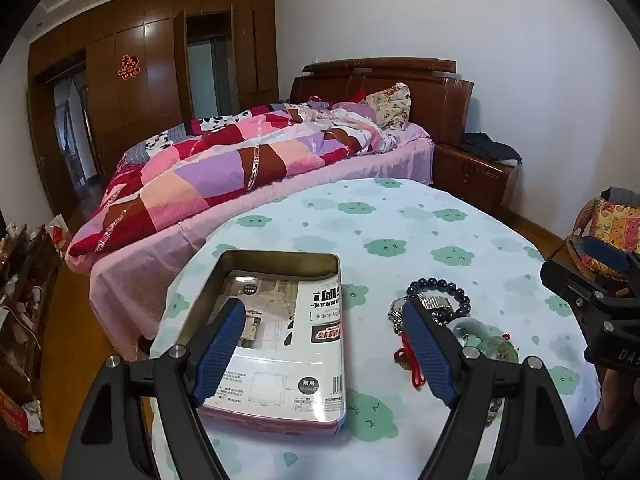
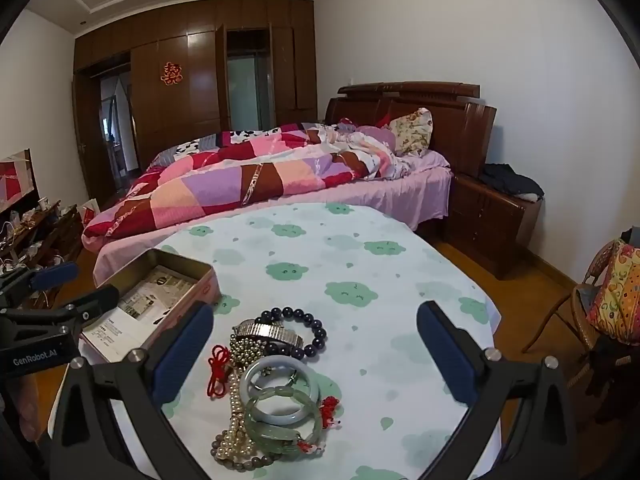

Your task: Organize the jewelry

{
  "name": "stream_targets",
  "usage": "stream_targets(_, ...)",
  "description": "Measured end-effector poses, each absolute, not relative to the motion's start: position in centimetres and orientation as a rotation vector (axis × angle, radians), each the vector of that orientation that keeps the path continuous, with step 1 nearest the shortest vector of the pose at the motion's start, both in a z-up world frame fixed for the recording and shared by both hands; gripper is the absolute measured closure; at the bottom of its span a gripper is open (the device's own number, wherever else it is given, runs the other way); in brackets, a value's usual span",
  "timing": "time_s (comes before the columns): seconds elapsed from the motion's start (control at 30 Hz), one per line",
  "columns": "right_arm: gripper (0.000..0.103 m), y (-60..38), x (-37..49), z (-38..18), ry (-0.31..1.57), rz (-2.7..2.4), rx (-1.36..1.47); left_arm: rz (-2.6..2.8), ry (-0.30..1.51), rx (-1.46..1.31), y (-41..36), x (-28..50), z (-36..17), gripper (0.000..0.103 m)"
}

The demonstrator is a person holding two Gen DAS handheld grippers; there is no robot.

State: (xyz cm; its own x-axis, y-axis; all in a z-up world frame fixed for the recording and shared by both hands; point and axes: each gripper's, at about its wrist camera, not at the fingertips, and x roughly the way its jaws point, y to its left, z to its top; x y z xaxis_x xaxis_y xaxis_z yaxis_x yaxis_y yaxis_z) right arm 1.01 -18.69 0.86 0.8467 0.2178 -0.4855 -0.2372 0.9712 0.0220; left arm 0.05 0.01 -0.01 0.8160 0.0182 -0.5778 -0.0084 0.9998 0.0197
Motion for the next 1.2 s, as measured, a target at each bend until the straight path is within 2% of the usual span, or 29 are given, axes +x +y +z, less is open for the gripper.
stream_targets(1.2, 0.000, -18.32, 0.76, 0.66, 0.506, 0.240, -0.035, 0.034, 0.596, 0.038, 0.24, -0.14, 0.09, 0.022)
